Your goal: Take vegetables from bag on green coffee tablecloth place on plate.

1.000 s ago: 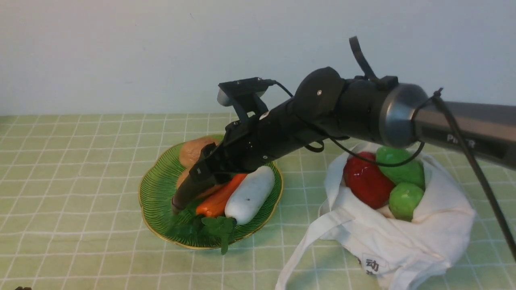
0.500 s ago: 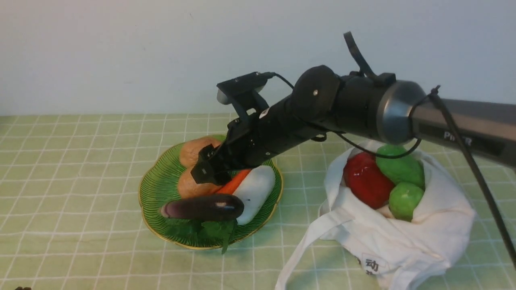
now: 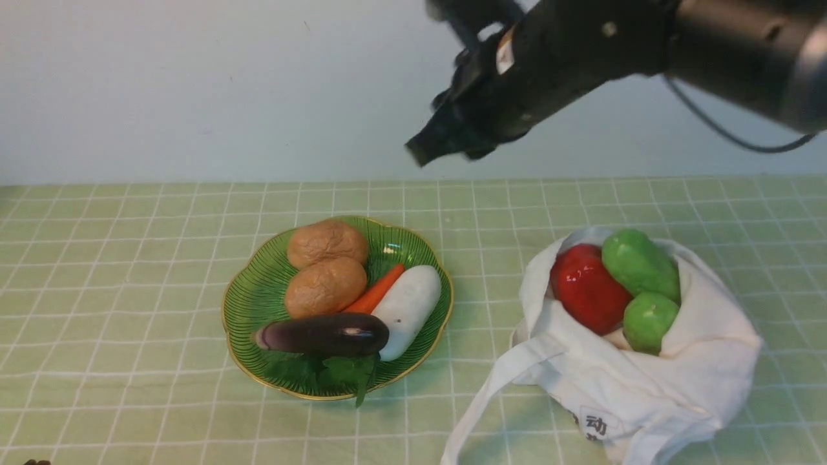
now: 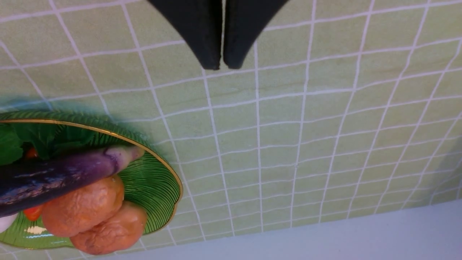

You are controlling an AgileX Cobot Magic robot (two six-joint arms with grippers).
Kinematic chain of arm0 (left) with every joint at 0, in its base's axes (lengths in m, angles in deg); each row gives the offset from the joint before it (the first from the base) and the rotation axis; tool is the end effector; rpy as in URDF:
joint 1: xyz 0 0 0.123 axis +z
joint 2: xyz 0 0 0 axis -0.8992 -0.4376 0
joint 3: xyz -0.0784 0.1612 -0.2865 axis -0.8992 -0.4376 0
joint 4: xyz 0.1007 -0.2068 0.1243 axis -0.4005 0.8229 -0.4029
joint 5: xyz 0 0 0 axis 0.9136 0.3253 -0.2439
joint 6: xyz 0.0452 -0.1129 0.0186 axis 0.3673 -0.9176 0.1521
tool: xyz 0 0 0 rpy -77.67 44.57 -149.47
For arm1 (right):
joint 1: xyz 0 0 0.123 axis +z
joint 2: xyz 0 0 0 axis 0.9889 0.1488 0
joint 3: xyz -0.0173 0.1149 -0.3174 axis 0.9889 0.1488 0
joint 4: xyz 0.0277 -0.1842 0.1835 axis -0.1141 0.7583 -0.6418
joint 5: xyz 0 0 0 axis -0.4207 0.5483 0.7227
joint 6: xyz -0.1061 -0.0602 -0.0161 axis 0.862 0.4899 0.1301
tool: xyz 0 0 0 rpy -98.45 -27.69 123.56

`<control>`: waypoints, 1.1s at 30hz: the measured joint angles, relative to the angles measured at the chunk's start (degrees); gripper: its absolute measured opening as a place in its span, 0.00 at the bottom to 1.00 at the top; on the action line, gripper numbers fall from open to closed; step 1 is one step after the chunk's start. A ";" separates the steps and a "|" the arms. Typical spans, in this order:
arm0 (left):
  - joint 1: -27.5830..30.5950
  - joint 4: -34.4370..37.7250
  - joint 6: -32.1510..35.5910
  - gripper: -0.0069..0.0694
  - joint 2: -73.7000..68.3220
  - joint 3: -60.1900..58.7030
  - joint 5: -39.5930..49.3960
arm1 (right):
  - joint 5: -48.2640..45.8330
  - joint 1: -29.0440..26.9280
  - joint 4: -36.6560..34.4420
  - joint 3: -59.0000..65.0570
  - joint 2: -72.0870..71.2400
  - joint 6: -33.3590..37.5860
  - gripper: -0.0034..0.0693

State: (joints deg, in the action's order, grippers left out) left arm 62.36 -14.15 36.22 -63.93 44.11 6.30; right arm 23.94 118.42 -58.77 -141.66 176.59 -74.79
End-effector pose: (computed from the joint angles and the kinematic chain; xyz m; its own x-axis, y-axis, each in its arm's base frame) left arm 0.0394 -0.0021 0.1592 -0.3030 0.0880 -0.9489 0.0617 0.9955 0.0726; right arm 0.3586 0.2444 0.3981 -0.5796 -0.5034 -0.6408 -0.5393 0.8265 -0.1615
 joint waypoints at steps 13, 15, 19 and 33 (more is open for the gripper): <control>0.00 0.00 0.00 0.08 0.00 0.00 0.00 | -10.56 -0.06 11.76 16.96 -38.12 -14.88 0.03; 0.00 0.00 0.00 0.08 0.00 0.00 0.00 | -9.79 -0.06 10.62 24.47 -46.64 -16.94 0.03; 0.00 0.00 0.00 0.08 0.00 0.00 0.00 | -5.34 -0.06 9.17 35.46 -58.93 -19.28 0.03; 0.06 0.06 0.00 0.08 0.00 0.00 0.00 | 19.34 -0.06 11.20 71.36 -101.13 -21.59 0.03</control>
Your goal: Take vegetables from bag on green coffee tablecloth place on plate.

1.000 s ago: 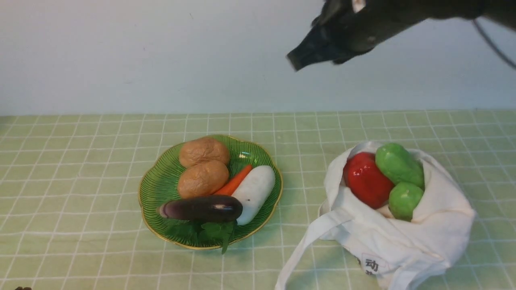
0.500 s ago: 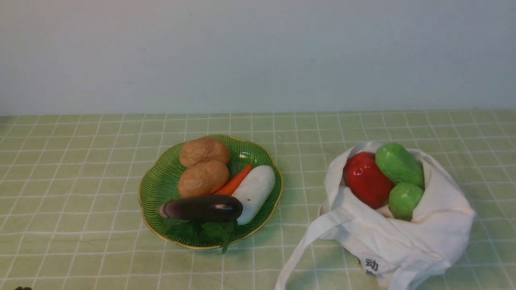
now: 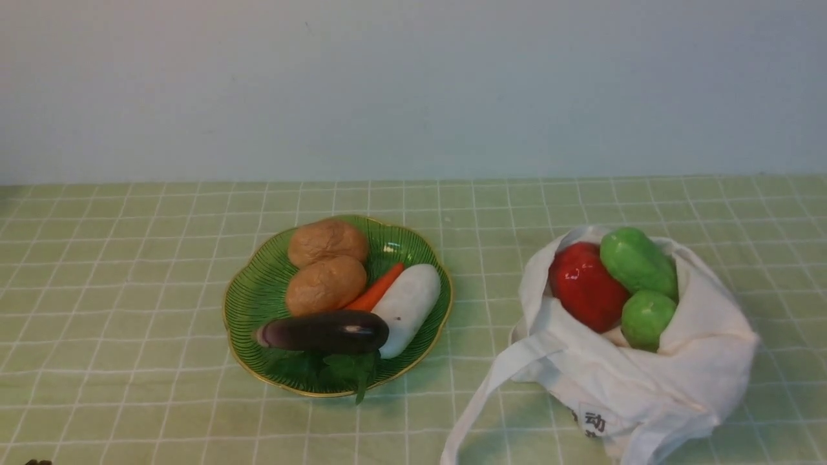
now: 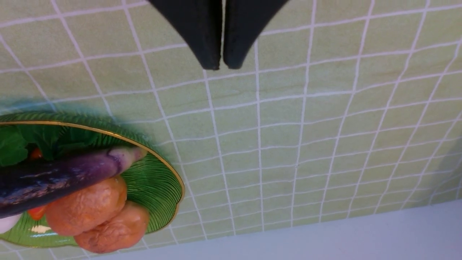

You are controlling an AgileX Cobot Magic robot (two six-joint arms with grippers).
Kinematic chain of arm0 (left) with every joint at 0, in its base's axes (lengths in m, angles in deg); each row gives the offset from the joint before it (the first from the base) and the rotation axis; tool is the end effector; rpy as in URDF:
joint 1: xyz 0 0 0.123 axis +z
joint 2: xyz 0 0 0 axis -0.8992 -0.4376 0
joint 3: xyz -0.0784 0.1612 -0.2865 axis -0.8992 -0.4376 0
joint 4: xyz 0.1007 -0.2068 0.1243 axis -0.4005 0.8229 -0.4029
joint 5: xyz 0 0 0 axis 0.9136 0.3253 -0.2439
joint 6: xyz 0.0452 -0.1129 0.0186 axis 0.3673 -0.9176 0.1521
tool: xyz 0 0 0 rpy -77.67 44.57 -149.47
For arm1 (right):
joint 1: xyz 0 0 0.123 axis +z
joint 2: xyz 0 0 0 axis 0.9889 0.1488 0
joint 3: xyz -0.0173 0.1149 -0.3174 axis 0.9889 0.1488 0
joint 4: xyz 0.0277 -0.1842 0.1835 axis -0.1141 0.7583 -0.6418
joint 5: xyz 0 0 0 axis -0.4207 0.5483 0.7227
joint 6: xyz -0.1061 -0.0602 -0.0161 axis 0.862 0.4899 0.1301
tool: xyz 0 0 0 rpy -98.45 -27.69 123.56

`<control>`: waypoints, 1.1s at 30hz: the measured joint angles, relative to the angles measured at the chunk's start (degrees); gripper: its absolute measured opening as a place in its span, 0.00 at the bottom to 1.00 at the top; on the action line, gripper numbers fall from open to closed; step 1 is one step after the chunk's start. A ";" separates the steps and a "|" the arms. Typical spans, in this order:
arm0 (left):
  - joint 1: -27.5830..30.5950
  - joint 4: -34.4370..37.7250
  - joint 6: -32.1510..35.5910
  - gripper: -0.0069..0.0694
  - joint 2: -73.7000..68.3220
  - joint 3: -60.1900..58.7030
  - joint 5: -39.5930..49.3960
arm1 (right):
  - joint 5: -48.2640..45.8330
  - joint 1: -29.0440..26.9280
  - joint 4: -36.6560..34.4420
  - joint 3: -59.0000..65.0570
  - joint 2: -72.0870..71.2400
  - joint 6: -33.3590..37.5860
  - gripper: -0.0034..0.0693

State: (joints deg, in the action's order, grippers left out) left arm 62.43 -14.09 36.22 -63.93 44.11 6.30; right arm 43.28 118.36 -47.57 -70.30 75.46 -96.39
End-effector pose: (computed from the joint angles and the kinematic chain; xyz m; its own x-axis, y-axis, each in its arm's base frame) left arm 0.0394 -0.0021 0.1592 -0.3031 0.0867 -0.9490 0.0606 0.9956 0.0716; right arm 0.0052 -0.0312 0.3241 -0.0281 0.1132 -0.9932 -0.4025 0.9082 0.1149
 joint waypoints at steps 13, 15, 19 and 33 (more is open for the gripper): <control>0.05 0.00 0.00 0.08 0.00 0.00 0.00 | 0.18 0.00 0.00 3.24 1.65 0.02 0.03; 0.05 0.00 0.00 0.08 0.00 0.00 0.00 | 0.18 0.00 -0.13 3.27 1.65 0.02 0.03; 0.05 0.00 0.00 0.08 0.00 0.00 0.00 | 2.37 0.00 -4.30 3.60 1.65 0.54 0.03; 0.05 0.00 0.00 0.08 0.00 0.00 0.00 | 15.69 0.00 -24.73 7.65 1.65 25.24 0.03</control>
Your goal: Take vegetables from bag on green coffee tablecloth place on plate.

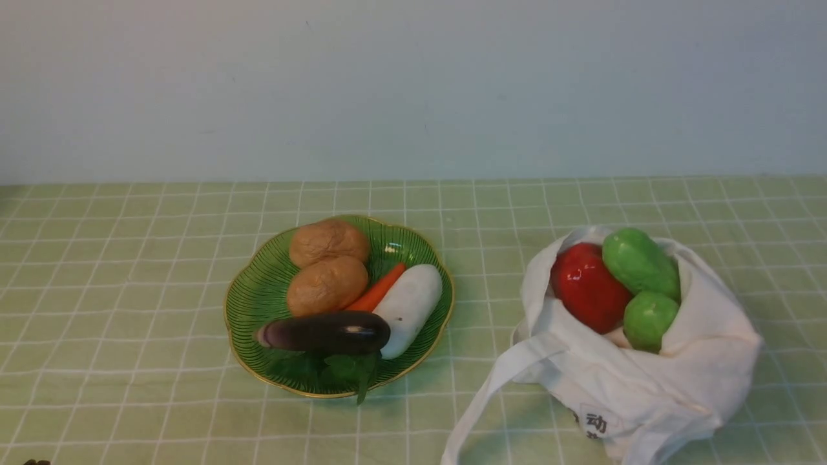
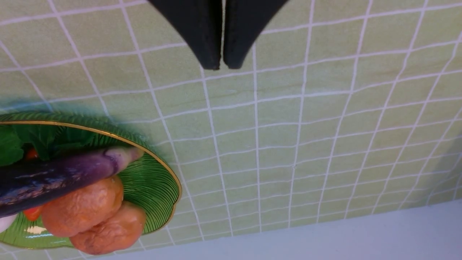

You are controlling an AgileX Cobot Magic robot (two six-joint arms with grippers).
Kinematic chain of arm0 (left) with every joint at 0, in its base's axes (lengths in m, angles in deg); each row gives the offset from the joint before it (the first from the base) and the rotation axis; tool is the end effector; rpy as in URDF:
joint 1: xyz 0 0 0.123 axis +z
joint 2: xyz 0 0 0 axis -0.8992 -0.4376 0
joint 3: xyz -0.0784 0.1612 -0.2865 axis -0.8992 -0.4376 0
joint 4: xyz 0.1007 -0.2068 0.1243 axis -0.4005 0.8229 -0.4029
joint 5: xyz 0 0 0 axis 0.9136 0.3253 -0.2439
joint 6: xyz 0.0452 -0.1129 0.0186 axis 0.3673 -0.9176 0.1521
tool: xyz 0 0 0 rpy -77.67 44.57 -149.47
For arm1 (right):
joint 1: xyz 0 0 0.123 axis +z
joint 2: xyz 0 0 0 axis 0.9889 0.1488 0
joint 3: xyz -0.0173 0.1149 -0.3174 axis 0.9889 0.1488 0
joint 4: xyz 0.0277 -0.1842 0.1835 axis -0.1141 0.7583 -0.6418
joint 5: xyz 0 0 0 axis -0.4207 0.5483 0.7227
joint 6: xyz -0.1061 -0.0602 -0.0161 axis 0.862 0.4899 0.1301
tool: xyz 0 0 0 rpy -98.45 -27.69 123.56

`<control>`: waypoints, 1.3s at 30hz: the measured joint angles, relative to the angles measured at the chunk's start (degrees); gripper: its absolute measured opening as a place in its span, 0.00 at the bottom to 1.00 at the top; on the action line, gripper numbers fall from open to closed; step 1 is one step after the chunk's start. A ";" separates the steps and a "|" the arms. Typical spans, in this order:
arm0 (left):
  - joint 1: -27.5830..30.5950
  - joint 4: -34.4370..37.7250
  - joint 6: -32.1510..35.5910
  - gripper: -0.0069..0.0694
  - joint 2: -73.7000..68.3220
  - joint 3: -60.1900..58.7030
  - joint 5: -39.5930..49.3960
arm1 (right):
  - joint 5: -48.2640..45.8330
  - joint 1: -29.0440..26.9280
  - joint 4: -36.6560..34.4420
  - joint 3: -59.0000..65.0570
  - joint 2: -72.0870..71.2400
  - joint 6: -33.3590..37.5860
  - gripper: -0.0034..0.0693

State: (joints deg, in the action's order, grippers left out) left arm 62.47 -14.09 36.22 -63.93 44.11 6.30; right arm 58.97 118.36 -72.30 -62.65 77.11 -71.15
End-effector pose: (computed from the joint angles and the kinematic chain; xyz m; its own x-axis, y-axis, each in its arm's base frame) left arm 0.0394 -0.0020 0.1592 -0.3032 0.0864 -0.9490 0.0599 0.9956 0.0716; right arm 0.0099 0.0091 0.3080 0.0566 0.0801 -0.9952 -0.6114 0.7908 0.0289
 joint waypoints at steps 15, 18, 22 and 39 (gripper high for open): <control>0.00 0.00 0.00 0.08 0.00 0.00 0.00 | 0.90 -29.28 0.39 17.75 -0.13 0.99 0.03; 0.00 0.00 0.00 0.08 0.00 0.00 0.00 | -0.83 -35.11 0.39 22.42 -1.07 1.06 0.03; 0.00 0.00 0.00 0.08 0.00 0.00 0.00 | -1.47 -37.04 0.49 22.48 -1.26 1.06 0.03; 0.00 0.00 0.00 0.08 0.00 0.00 0.00 | -1.76 -37.11 0.49 22.43 -1.30 1.06 0.03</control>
